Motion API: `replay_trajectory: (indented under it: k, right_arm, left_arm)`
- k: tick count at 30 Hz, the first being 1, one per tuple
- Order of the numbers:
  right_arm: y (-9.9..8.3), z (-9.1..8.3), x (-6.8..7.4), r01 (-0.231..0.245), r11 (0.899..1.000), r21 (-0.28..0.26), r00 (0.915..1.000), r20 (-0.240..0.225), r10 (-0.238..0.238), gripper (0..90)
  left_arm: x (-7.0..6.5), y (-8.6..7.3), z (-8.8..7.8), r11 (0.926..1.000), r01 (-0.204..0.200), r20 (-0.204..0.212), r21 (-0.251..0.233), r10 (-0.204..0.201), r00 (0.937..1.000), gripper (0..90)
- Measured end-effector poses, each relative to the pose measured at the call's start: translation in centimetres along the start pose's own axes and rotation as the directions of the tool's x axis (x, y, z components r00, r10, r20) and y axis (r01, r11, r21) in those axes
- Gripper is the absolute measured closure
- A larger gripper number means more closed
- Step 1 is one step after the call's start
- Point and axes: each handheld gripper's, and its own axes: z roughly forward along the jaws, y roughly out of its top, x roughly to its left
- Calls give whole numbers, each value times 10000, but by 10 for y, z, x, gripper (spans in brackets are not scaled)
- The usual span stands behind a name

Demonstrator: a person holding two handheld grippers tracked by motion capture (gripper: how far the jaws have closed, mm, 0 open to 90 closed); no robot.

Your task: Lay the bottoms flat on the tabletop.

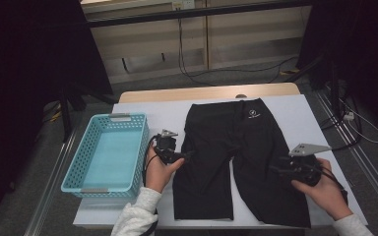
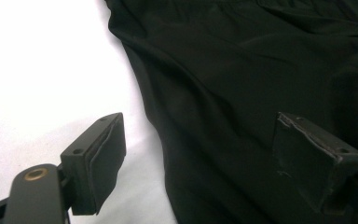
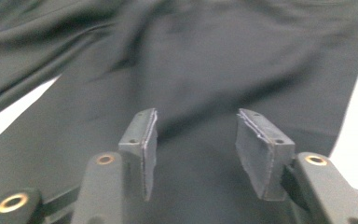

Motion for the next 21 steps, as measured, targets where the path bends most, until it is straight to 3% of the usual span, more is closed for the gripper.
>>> replay_trajectory:
  k: [2, 6, 8, 10, 11, 12, 13, 21]
  right_arm:
    - [1, 2, -16, -528, 9986, -56, 9950, 847, 531, 511]
    - [-2, 12, -38, -1240, 9919, 287, 9757, 1857, 1166, 529]
    - [-4, 19, -42, -1617, 9848, 637, 9702, 1927, 1468, 552]
    - [-4, 22, -44, -1689, 9845, 474, 9719, 1740, 1584, 650]
    - [-2, 21, -44, -1822, 9816, 570, 9686, 1825, 1691, 762]
    - [-2, 21, -47, -1821, 9817, 551, 9713, 1653, 1709, 889]
    - [-3, 21, -49, -2117, 9760, 511, 9701, 1325, 2035, 896]
    - [-9, 14, -63, -2458, 9690, 239, 9575, 1619, 2389, 898]
  left_arm:
    - [-1, 0, 0, 10000, -3, 40, 4, 3, 10000, 178]
    - [-1, 0, 1, 10000, -23, 1, 8, 23, 10000, 178]
    - [-1, -1, 1, 10000, -8, 80, 58, 8, 10000, 178]
    - [-2, -1, 2, 9999, -32, 80, 111, 32, 10000, 178]
    - [-3, -1, 2, 9999, -39, 70, 102, 38, 10000, 178]
    - [-3, -1, 2, 9999, -71, 57, 133, 70, 10000, 178]
    - [-2, -2, 2, 9998, -122, 37, 182, 122, 9999, 178]
    - [-2, -2, 3, 9997, -130, 100, 187, 128, 9999, 178]
